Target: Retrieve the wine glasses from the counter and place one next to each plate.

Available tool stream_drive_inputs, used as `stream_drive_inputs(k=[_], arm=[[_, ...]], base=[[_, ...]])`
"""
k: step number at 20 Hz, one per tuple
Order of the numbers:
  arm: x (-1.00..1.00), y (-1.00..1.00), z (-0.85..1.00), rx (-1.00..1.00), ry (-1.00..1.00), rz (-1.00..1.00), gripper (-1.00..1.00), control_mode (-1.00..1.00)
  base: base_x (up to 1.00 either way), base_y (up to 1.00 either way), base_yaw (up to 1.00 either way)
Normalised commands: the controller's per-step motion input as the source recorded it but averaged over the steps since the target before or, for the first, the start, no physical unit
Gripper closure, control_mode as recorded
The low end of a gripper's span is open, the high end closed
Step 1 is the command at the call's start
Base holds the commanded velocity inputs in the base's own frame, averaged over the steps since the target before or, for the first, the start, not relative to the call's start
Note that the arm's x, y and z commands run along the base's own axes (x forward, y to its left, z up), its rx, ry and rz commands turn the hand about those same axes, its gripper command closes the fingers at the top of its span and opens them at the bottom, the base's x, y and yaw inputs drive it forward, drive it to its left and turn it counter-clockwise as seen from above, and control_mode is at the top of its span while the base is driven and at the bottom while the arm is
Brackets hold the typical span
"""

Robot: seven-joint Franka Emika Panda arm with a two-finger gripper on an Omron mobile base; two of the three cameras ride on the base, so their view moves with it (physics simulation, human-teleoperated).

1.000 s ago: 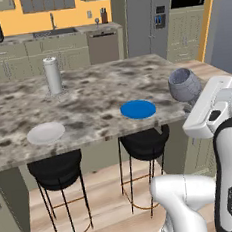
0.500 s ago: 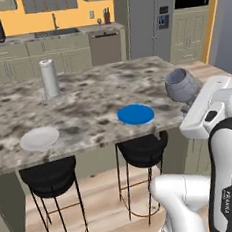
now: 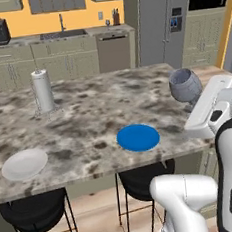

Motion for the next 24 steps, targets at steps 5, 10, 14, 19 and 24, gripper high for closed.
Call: stream_drive_inputs(k=[5, 10, 14, 19, 24], arm=[[0.0, 0.0, 0.0, 0.0, 0.0, 0.0, 1.0, 1.0], [0.0, 0.0, 0.0, 0.0, 0.0, 0.0, 1.0, 1.0], [0.0, 0.0, 0.0, 0.0, 0.0, 0.0, 1.0, 1.0], [0.0, 0.0, 0.0, 0.0, 0.0, 0.0, 1.0, 1.0], [0.22, -0.03, -0.1, 0.01, 0.0, 0.03, 1.0, -1.0]], base=[[0.83, -0.06, 0.1], [0.36, -0.03, 0.01], [0.26, -0.01, 0.19], [0.33, 0.0, 0.27], [0.29, 0.0, 0.12]])
